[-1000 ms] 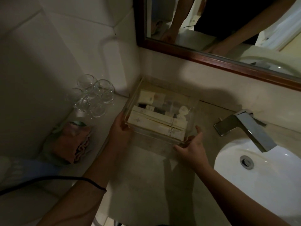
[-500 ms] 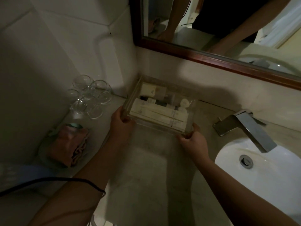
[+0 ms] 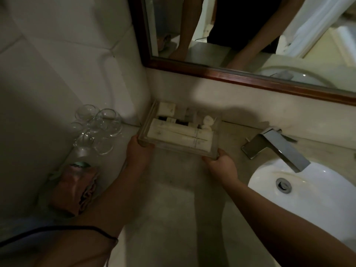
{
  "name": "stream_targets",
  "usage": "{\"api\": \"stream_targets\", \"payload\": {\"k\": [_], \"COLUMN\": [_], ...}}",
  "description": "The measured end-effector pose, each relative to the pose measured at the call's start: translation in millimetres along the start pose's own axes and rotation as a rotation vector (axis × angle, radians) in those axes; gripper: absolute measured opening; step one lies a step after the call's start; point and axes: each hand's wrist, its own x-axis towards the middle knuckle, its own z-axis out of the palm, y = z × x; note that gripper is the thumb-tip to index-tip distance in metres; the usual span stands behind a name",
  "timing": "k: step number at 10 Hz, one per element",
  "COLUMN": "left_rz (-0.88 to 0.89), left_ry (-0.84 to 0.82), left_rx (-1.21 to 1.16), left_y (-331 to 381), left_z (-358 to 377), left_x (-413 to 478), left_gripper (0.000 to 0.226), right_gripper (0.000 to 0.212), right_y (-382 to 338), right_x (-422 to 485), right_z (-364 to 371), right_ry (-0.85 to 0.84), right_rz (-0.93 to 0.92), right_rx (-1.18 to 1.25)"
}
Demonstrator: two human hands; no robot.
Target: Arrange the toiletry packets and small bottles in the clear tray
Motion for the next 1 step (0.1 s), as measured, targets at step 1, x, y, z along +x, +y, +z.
{"api": "stream_targets", "payload": {"k": [1], "left_rz": [-0.002], "left_ry": [-0.078], "left_rx": [0.021], "left_y": [-10.0], "left_z": [-9.1], "left_x": [-2.5], "left_gripper": [0.051], "right_gripper": [0.050], "right_y": [0.5], "right_x": [-8.2], "right_z": [-6.7], "right_ry": [-0.046], "right_rz": [0.019], "right_rx": [0.067]}}
